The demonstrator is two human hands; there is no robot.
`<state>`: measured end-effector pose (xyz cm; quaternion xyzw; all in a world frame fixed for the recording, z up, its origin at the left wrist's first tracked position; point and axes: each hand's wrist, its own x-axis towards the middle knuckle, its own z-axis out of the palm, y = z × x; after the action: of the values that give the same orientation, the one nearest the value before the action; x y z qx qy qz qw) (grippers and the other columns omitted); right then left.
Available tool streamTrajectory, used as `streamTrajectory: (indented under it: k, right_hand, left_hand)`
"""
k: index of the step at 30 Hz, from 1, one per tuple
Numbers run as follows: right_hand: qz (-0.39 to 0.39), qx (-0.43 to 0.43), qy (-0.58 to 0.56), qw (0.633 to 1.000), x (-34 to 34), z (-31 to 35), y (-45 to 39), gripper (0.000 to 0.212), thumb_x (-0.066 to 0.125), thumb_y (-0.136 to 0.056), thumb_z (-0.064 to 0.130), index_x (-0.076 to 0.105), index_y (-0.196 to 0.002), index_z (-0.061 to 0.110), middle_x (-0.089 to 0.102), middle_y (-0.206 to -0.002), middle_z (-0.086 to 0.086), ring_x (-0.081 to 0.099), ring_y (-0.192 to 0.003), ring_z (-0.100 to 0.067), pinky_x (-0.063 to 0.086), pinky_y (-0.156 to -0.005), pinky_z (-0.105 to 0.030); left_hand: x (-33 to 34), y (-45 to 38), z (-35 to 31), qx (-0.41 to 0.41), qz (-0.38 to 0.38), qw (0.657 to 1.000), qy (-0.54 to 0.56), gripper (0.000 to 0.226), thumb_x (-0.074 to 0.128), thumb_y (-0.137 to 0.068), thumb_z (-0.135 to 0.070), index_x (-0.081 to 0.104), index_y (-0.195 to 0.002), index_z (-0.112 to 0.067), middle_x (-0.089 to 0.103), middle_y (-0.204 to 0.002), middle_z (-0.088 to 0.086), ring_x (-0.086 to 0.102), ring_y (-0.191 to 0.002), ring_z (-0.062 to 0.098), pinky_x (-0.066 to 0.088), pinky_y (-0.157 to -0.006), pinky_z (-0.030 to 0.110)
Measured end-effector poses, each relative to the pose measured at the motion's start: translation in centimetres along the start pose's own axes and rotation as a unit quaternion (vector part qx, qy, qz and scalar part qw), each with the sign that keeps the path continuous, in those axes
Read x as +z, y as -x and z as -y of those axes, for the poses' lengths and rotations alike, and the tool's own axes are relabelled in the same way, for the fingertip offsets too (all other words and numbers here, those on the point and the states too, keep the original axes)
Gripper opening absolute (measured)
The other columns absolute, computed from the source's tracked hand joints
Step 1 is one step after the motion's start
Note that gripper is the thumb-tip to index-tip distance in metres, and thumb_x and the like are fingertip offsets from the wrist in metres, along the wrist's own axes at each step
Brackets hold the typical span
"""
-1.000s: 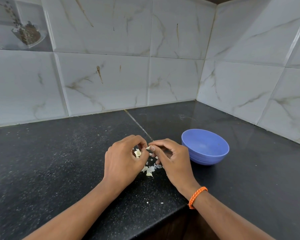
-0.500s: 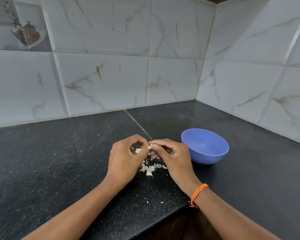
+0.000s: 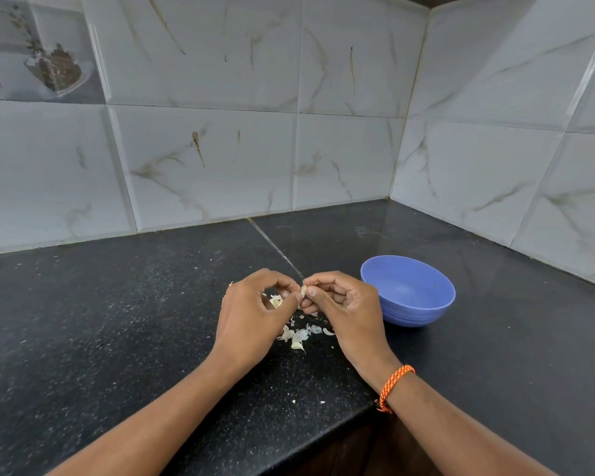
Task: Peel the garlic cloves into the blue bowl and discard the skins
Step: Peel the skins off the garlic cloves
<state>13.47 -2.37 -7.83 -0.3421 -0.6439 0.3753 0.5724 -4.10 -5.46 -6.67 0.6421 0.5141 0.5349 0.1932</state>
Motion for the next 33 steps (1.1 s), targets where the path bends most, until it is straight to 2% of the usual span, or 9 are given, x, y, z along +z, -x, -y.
streamTrajectory:
  k: [3, 6, 9, 11, 15, 20, 26, 33]
  right_hand:
    - [0.003, 0.003, -0.006, 1.0, 0.0, 0.1, 0.1, 0.017, 0.073, -0.099, 0.004, 0.079, -0.114, 0.006, 0.083, -0.095, -0.005, 0.081, -0.087, -0.023, 0.067, -0.081, -0.036]
    - [0.017, 0.009, -0.027, 0.999, 0.2, 0.3, 0.2, 0.024, 0.076, -0.095, 0.002, 0.079, -0.119, 0.005, 0.083, -0.1, -0.004, 0.081, -0.092, -0.022, 0.065, -0.082, -0.03]
    - [0.022, 0.014, -0.027, 0.999, 0.3, 0.5, 0.2, 0.029, 0.08, -0.092, 0.003, 0.078, -0.12, 0.007, 0.083, -0.102, -0.003, 0.08, -0.094, -0.021, 0.064, -0.083, -0.028]
    - [0.021, 0.013, -0.022, 0.999, 0.3, 0.5, 0.2, 0.027, 0.081, -0.091, 0.005, 0.079, -0.118, 0.008, 0.082, -0.101, -0.003, 0.08, -0.094, -0.022, 0.064, -0.081, -0.028]
    - [0.022, 0.015, -0.019, 0.999, 0.3, 0.4, 0.1, 0.024, 0.079, -0.093, 0.003, 0.079, -0.116, 0.009, 0.082, -0.1, -0.005, 0.08, -0.091, -0.024, 0.065, -0.08, -0.031]
    - [0.032, 0.016, -0.024, 0.999, 0.3, 0.5, 0.3, 0.024, 0.077, -0.095, 0.004, 0.079, -0.118, 0.009, 0.083, -0.099, -0.004, 0.08, -0.089, -0.025, 0.065, -0.082, -0.034]
    - [0.017, 0.003, -0.012, 1.0, 0.1, 0.3, 0.1, 0.027, 0.07, -0.097, -0.007, 0.079, -0.116, 0.009, 0.081, -0.096, -0.007, 0.079, -0.082, -0.026, 0.065, -0.078, -0.033]
    - [0.015, -0.003, 0.0, 1.0, 0.1, 0.4, 0.2, 0.033, 0.068, -0.097, -0.006, 0.08, -0.118, 0.016, 0.079, -0.097, -0.007, 0.077, -0.081, -0.025, 0.065, -0.075, -0.034]
  left_hand:
    - [0.1, 0.0, 0.1, -0.005, -0.011, 1.0, -0.015, 0.013, 0.083, -0.094, -0.023, 0.079, -0.086, -0.032, 0.076, -0.091, -0.014, 0.068, -0.047, 0.014, 0.056, -0.057, 0.036]
    - [0.0, -0.1, 0.1, -0.012, -0.023, 0.999, -0.018, 0.016, 0.083, -0.095, -0.023, 0.078, -0.084, -0.033, 0.076, -0.087, -0.013, 0.069, -0.049, 0.015, 0.05, -0.05, 0.023]
    - [0.2, -0.2, 0.3, -0.007, -0.017, 0.999, -0.026, 0.015, 0.08, -0.097, -0.024, 0.075, -0.087, -0.034, 0.075, -0.092, -0.014, 0.07, -0.05, 0.015, 0.057, -0.055, 0.035]
    - [0.3, -0.1, 0.5, -0.005, -0.01, 1.0, -0.024, 0.016, 0.078, -0.099, -0.024, 0.072, -0.088, -0.035, 0.072, -0.088, -0.015, 0.069, -0.049, 0.014, 0.059, -0.059, 0.042]
    - [0.4, -0.1, 0.6, 0.002, 0.006, 1.0, -0.026, 0.016, 0.072, -0.102, -0.025, 0.067, -0.09, -0.035, 0.067, -0.072, -0.016, 0.067, -0.049, 0.014, 0.058, -0.055, 0.042]
    - [0.5, -0.4, 1.1, 0.009, 0.022, 0.999, -0.022, 0.018, 0.067, -0.104, -0.028, 0.063, -0.089, -0.037, 0.067, -0.077, -0.013, 0.064, -0.053, 0.017, 0.056, -0.056, 0.047]
    - [0.6, -0.6, 1.6, 0.017, 0.005, 0.999, -0.037, 0.016, 0.066, -0.103, -0.03, 0.062, -0.089, -0.037, 0.068, -0.09, -0.012, 0.046, -0.055, 0.006, 0.043, -0.057, 0.032]
    - [0.2, -0.6, 1.6, 0.018, -0.016, 0.998, -0.064, 0.013, 0.066, -0.102, -0.033, 0.062, -0.092, -0.039, 0.067, -0.092, -0.014, 0.05, -0.056, 0.006, 0.043, -0.064, 0.032]
